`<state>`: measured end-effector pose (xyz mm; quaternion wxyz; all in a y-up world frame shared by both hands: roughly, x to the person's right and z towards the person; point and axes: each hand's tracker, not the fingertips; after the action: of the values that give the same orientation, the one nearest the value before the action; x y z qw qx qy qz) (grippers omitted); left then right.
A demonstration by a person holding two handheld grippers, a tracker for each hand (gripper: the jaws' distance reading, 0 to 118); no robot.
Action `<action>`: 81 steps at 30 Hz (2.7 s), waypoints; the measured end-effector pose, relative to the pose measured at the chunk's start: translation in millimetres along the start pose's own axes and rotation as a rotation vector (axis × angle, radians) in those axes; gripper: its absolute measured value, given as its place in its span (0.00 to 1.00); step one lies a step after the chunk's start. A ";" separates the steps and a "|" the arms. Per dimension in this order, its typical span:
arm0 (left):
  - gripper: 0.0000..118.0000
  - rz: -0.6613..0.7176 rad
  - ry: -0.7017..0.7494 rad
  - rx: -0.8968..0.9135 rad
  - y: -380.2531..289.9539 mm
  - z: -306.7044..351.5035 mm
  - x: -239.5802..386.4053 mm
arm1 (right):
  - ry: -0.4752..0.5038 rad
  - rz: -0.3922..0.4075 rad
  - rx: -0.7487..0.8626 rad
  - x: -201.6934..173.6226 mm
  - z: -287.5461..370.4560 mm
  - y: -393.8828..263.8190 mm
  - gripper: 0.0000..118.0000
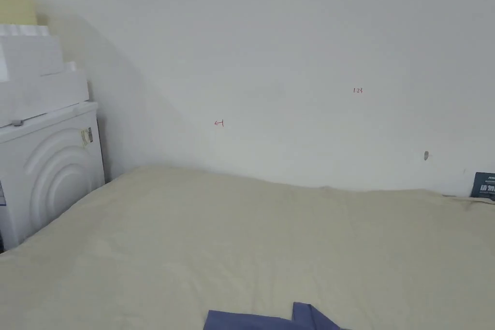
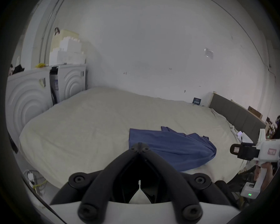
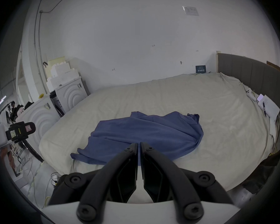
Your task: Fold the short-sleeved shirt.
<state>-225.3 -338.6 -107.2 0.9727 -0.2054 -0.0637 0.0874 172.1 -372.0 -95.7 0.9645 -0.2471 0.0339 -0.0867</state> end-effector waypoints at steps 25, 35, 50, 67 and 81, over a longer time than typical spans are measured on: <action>0.59 -0.068 -0.065 -0.163 12.5 -124.3 4.0 | -0.024 -0.008 -0.050 14.7 -3.4 -1.6 0.03; 0.62 -0.206 -0.002 -0.360 13.8 -331.0 19.6 | -0.071 -0.058 -0.115 41.3 -25.6 -8.5 0.03; 0.41 -0.259 0.061 -0.406 -33.1 -419.8 23.4 | -0.139 -0.175 -0.186 80.4 -50.4 -19.1 0.03; 0.03 -0.315 0.052 -0.495 -31.2 -426.6 33.0 | -0.040 0.399 -0.316 130.4 -216.8 136.4 0.76; 0.03 -0.242 0.022 -0.501 -27.8 -427.7 21.5 | 0.137 0.563 -0.731 158.7 -402.7 123.1 0.58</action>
<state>-131.9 -525.6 -482.1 0.8955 -0.4314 -0.0971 -0.0500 302.9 -484.5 -511.3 0.7958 -0.5455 0.1917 0.1801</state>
